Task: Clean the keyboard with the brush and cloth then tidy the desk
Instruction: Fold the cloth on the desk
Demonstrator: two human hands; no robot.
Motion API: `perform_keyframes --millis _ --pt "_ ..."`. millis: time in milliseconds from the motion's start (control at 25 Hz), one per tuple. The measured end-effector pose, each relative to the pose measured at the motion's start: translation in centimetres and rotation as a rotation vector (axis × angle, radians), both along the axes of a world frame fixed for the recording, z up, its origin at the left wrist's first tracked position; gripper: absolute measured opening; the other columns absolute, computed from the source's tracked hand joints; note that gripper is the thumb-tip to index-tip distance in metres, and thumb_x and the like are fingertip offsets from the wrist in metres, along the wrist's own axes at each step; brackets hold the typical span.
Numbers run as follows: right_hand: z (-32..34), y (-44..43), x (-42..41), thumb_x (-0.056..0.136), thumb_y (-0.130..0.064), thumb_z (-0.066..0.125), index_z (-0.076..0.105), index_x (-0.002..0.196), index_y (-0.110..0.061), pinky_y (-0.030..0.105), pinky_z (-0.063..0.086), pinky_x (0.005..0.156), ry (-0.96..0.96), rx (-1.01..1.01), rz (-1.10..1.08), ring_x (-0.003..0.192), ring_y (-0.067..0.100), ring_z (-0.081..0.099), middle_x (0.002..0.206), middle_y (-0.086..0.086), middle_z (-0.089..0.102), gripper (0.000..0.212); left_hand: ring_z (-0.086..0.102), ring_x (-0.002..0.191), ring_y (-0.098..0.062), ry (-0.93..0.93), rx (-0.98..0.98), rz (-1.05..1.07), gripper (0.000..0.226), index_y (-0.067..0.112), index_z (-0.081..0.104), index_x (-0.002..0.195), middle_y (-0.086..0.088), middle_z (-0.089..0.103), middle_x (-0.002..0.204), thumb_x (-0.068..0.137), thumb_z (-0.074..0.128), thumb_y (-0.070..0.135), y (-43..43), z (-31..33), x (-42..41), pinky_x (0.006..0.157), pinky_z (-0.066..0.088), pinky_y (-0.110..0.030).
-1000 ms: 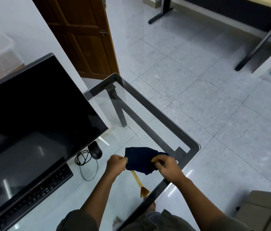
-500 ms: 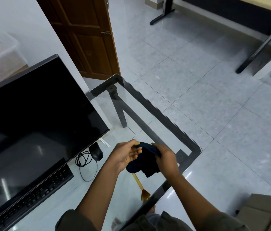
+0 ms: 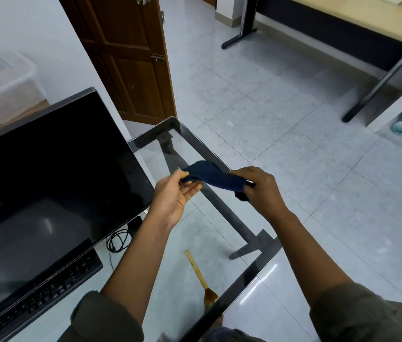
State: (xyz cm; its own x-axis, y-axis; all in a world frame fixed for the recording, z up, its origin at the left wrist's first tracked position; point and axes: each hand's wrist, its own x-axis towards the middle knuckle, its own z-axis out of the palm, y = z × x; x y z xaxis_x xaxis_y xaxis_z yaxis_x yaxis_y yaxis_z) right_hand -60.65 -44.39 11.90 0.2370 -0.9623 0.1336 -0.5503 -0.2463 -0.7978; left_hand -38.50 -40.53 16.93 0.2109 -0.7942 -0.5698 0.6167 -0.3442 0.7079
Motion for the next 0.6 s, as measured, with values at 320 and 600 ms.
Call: perform_keyframes --millis 320,600 --pt "-11.1 8.4 -0.3 0.085 -0.004 0.071 0.075 0.115 -0.023 0.031 0.053 0.093 0.303 0.181 0.234 0.102 0.01 0.06 0.111 0.001 0.069 0.035 0.075 0.073 -0.027 -0.19 0.462 -0.126 0.017 -0.008 0.067 0.096 -0.018 0.075 0.078 0.094 0.057 0.006 8.0 -9.0 0.9 0.063 0.06 -0.033" --pt "-13.8 13.9 -0.6 0.091 -0.03 0.07 0.076 0.102 -0.027 0.011 0.05 0.084 0.31 0.444 0.186 0.088 -0.004 0.061 0.101 -0.018 0.064 0.013 0.076 0.076 -0.021 -0.389 0.606 -0.407 0.02 0.0 0.069 0.097 -0.011 0.077 0.085 0.092 0.061 0.017 11.4 -12.7 1.5 0.063 0.058 -0.033"
